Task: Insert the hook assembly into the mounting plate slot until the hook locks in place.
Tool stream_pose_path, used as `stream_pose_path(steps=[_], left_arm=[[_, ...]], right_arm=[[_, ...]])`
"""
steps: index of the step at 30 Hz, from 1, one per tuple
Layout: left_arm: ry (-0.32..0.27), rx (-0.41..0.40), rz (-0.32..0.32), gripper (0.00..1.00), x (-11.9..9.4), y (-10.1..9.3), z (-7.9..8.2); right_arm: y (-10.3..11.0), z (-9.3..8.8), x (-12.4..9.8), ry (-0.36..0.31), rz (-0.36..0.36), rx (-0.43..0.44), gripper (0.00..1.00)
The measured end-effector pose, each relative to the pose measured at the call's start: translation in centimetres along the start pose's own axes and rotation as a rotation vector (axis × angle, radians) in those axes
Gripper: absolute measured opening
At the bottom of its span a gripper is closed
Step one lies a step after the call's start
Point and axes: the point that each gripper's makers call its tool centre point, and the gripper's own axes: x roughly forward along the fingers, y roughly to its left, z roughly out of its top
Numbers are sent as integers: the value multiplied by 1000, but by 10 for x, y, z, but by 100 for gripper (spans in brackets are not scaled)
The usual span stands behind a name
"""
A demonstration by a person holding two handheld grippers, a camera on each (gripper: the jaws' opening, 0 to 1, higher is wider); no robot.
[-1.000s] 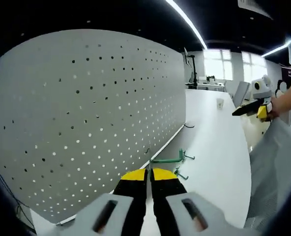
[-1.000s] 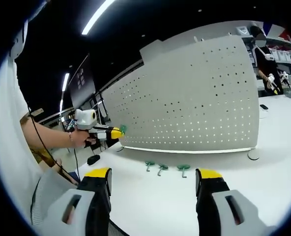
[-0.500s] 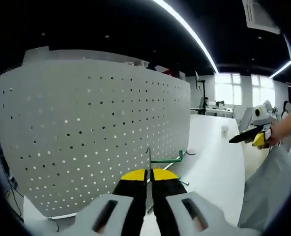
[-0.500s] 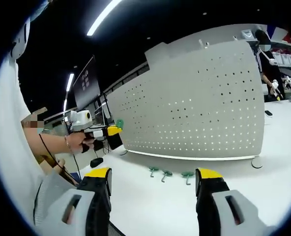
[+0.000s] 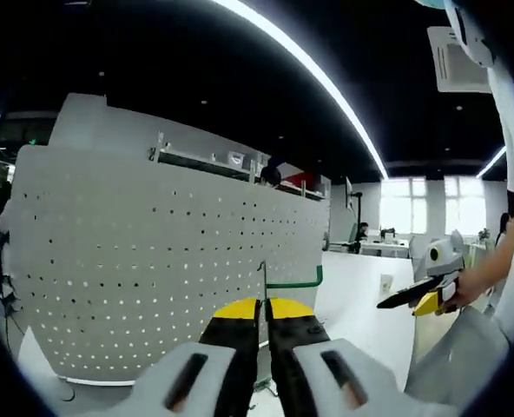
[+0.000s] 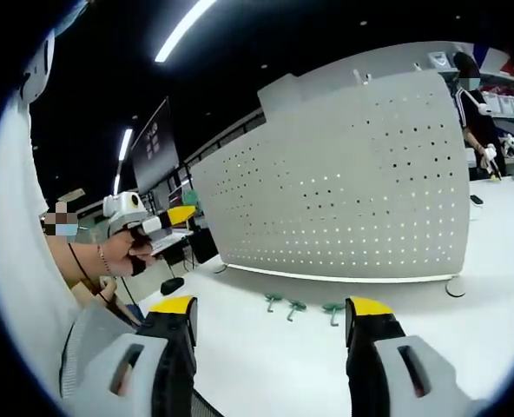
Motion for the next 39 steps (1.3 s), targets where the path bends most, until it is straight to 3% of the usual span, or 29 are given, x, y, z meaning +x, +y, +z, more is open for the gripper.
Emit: stream_pose_path(steps=[13,17,21,24,26,39], left_arm=[[-10,-25,31,2,-2,2,-3],[-7,-33,42,2,-4,4,-4],[1,-33,44,2,-6,4,-7],[-1,-43,47,2,-7,4,-7],[10,-40,50,2,-8,3,-9],[28,-31,58,2,-5,0,-13]], right_arm=[[1,-1,0,3,-1,2,66],[4,6,0,-18,8,7,67],[15,23,1,-84,42,-10,66],[27,47,-4,-212,89,-34,66],[33,54,-6,-247,115,-27,66],[41,57,12,-216,143,-56,60]])
